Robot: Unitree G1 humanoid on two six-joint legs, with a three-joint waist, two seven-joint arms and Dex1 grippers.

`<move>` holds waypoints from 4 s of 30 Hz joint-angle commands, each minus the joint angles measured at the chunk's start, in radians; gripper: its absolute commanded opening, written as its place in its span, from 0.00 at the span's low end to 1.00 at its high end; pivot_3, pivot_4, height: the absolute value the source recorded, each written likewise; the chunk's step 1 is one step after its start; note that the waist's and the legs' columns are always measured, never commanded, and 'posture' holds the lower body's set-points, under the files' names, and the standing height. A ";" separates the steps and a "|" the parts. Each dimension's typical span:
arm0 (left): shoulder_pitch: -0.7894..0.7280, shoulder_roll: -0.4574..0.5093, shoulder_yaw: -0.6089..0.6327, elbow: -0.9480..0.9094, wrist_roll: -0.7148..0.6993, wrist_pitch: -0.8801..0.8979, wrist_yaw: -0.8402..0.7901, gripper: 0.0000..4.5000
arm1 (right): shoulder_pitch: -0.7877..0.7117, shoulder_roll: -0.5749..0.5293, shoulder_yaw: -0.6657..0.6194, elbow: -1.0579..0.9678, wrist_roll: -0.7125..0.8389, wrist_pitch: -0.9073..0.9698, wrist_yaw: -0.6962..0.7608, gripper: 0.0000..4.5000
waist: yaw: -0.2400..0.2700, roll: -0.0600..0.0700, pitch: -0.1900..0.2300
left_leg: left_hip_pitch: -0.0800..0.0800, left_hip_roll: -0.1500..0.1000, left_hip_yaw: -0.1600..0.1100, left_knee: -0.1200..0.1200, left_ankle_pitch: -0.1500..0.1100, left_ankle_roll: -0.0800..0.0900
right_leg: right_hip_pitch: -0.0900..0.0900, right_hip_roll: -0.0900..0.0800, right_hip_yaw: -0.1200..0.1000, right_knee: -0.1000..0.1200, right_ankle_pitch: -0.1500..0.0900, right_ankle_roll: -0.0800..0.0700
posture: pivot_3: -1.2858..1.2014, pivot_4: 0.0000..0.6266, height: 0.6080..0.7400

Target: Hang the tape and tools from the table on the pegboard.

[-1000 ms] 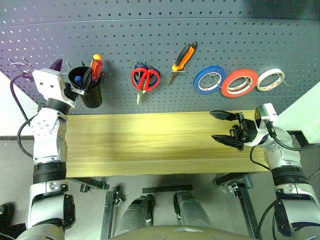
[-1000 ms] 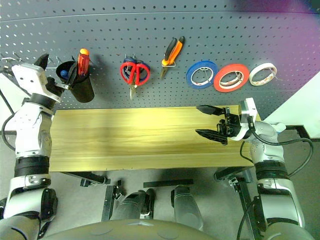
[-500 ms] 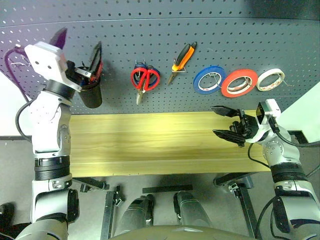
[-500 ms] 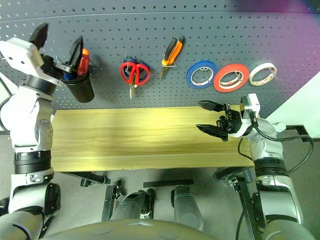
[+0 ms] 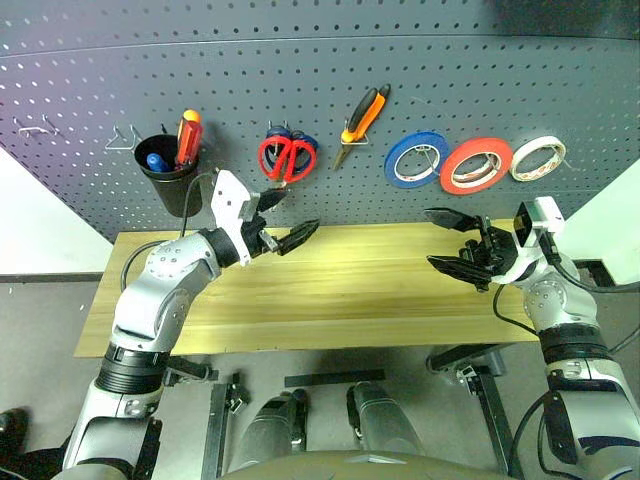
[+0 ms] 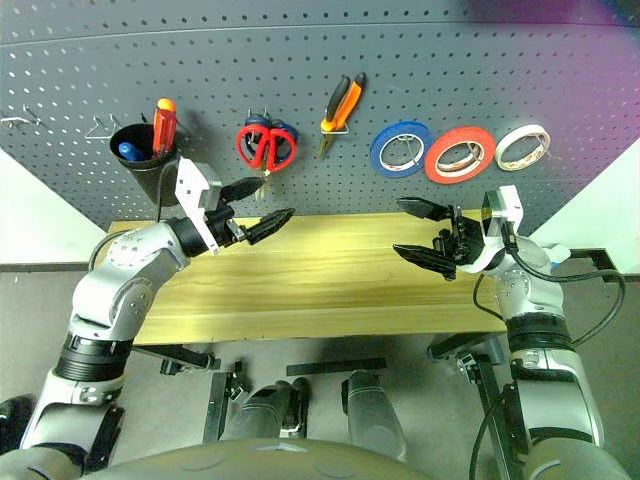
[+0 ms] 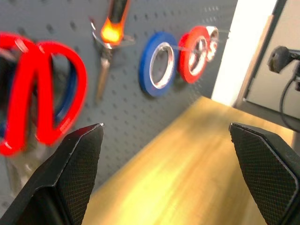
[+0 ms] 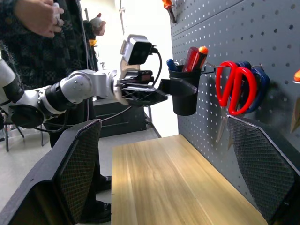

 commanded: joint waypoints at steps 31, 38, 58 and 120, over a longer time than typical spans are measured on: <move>0.364 -0.185 0.069 0.090 0.223 -0.284 0.182 1.00 | -0.007 0.336 -0.076 0.230 -0.335 -0.080 -0.480 1.00 | 0.002 0.014 -0.071 | 0.009 0.000 0.000 -0.001 -0.002 -0.003 | 0.009 0.000 0.000 -0.001 0.000 -0.001 | 0.44 0.10 1.00; 0.363 -0.204 0.100 0.118 0.258 -0.353 0.245 1.00 | -0.034 0.365 -0.124 0.271 -0.321 -0.005 -0.613 1.00 | -0.002 0.019 -0.101 | 0.020 0.000 -0.001 -0.004 -0.002 -0.003 | 0.019 0.001 0.000 -0.005 0.000 -0.001 | 0.44 0.05 1.00; 0.418 -0.235 0.191 0.124 0.353 -0.466 0.434 1.00 | 0.025 0.417 -0.132 0.251 -0.524 -0.189 -1.149 1.00 | -0.004 0.021 -0.152 | 0.023 0.000 -0.002 -0.004 -0.002 -0.003 | 0.021 0.001 0.000 -0.005 -0.001 -0.001 | 0.44 0.01 1.00; 0.605 -0.283 0.180 0.024 0.392 -0.461 0.481 1.00 | 0.316 0.464 0.003 -0.072 -0.714 -0.176 -1.396 1.00 | 0.033 0.019 -0.143 | 0.023 0.000 -0.004 -0.019 -0.003 -0.003 | 0.020 0.000 0.000 -0.009 -0.017 -0.008 | 0.45 0.09 1.00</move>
